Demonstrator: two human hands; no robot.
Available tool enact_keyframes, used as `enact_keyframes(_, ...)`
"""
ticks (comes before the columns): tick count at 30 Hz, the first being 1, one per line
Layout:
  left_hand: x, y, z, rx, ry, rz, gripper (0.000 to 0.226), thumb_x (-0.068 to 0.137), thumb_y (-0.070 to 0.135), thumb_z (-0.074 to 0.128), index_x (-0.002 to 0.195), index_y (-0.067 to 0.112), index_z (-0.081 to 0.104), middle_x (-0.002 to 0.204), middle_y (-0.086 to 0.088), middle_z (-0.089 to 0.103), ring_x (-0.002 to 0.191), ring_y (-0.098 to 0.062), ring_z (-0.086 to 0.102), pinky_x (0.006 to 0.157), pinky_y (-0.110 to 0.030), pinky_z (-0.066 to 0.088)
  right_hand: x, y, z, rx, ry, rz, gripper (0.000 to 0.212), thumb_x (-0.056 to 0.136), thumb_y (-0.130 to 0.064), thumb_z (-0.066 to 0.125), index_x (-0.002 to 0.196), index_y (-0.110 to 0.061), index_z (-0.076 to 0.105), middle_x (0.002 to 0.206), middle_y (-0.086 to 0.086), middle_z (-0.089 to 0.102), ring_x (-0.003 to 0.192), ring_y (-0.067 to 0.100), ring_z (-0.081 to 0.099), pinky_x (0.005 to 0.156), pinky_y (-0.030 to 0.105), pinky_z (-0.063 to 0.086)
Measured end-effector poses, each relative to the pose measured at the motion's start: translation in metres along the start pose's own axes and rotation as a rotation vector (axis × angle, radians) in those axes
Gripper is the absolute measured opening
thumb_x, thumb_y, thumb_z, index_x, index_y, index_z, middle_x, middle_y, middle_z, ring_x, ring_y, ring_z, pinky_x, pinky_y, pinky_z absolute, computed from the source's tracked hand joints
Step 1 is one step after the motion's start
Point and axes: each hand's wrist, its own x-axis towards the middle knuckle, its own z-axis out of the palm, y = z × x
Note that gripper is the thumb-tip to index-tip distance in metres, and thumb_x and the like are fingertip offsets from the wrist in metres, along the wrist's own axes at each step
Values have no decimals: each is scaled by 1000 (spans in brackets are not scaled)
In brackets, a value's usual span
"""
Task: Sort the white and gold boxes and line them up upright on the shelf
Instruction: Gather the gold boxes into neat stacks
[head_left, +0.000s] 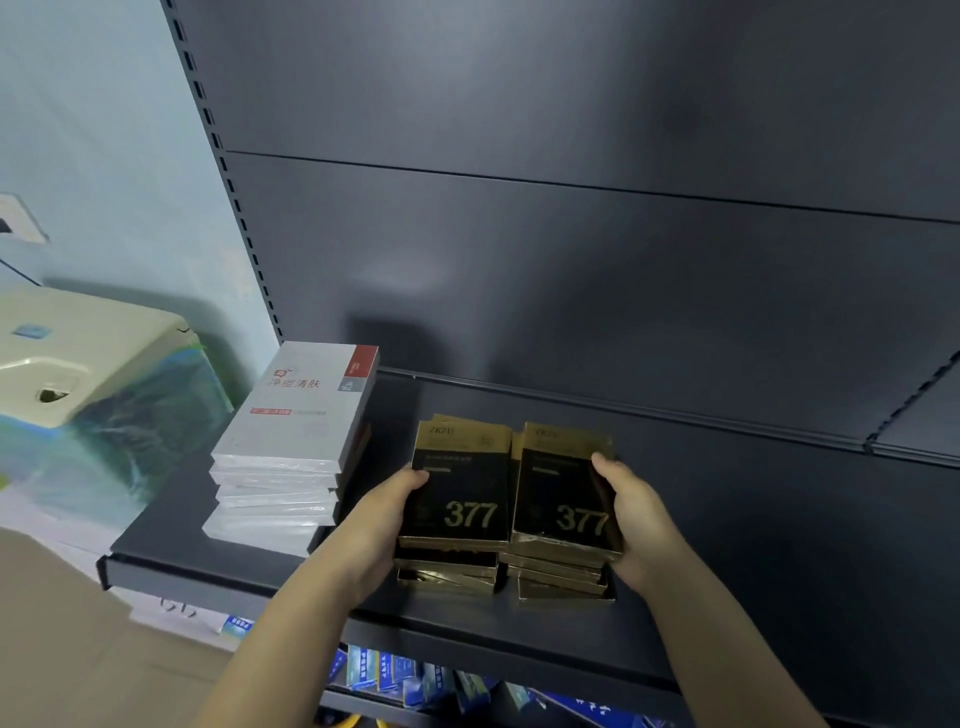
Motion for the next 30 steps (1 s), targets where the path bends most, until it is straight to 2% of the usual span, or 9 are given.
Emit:
enact_keyframes(3,3,1,7,-52,-48,-31,31,98,36,45,108,12,63,82,-12,78,87,-30,71,71,-39,51,0,-1,1,-128,20,-66,35,97,-34,50,131,-25,51,120,8,64,106,29,62,83,43,52)
enact_keyframes(5,5,4,16,-75,-76,-49,31,98,34,45,107,11,62,80,-12,78,83,-29,71,70,-39,51,-1,-9,-5,-195,-17,-86,36,96,-24,52,132,-26,50,119,9,64,105,29,62,80,40,52)
enact_keyframes(8,12,8,35,-128,-107,-64,31,97,32,46,109,9,62,81,-13,77,87,-32,69,75,-41,53,-2,-21,-22,-193,-37,-83,43,93,-14,52,134,-26,48,122,13,61,107,33,61,78,41,51)
enact_keyframes(13,23,13,80,-129,-160,-69,32,97,33,43,105,10,63,74,-10,75,83,-29,67,71,-39,53,1,-37,-52,-187,18,-121,44,91,-16,52,133,-29,50,124,13,60,111,34,58,87,46,49)
enact_keyframes(18,25,12,119,-95,-211,-96,36,97,34,42,115,10,61,96,-16,69,92,-32,65,74,-39,54,-1,-52,-86,-160,93,-106,41,89,-16,54,129,-28,55,123,16,61,109,36,59,82,45,51)
enact_keyframes(22,20,-1,141,-39,-225,-79,35,98,36,43,117,14,61,113,-17,68,109,-34,62,94,-46,50,-11,-55,-110,-211,81,-138,41,90,-15,53,130,-26,55,128,15,59,113,36,57,97,51,45)
enact_keyframes(24,18,-3,143,-29,-210,-72,38,98,36,45,123,11,59,123,-21,65,114,-36,60,97,-47,49,-15,-56,-108,-392,184,-242,48,92,-15,53,138,-25,46,141,11,49,123,32,50,105,50,38)
enact_keyframes(27,15,8,130,-2,-180,-30,49,97,34,46,139,8,47,137,-25,55,122,-38,56,88,-41,52,-15,-60,-86,-968,465,-457,71,92,-21,56,153,-22,20,159,4,22,143,26,23,119,48,10)
enact_keyframes(30,13,35,107,86,-32,91,51,98,24,49,147,15,39,148,-13,46,135,-31,44,113,-44,34,-16,-63,-45,-1230,460,-632,65,91,-26,54,150,-26,27,160,-1,20,147,18,13,117,45,-9)
